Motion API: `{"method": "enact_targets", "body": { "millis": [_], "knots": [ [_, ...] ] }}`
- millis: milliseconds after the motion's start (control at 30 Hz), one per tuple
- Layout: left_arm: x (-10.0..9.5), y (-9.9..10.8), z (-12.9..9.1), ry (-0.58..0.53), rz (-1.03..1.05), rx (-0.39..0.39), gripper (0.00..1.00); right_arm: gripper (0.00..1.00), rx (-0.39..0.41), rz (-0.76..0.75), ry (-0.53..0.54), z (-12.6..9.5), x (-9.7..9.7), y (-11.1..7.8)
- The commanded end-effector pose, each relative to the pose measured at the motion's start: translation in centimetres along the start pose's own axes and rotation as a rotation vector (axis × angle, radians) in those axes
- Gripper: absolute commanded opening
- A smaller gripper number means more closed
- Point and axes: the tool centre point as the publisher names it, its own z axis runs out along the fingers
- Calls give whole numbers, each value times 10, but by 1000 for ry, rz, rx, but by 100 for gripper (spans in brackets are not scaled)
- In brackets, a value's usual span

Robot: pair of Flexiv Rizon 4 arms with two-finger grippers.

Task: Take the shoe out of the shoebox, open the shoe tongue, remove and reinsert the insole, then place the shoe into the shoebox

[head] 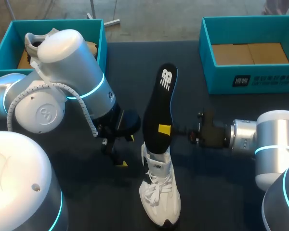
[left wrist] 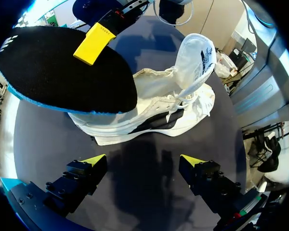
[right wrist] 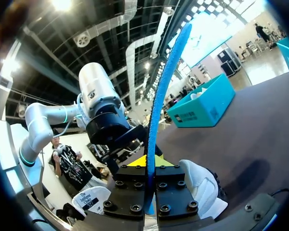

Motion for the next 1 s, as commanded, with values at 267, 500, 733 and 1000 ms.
{"method": "enact_targets", "body": {
  "millis": [267, 500, 733, 1000],
  "knots": [
    [1, 0, 0, -2, -1, 1, 100, 0, 21, 29, -14, 12, -6, 11],
    [1, 0, 0, -2, -1, 1, 100, 0, 32, 41, -17, 15, -13, 12],
    [0, 1, 0, -3, -2, 2, 100, 0, 31, 42, -13, 14, -14, 10],
    [-8, -2, -1, -14, -57, -9, 100, 0, 31, 53, -8, 13, -19, 6]
  ]
}}
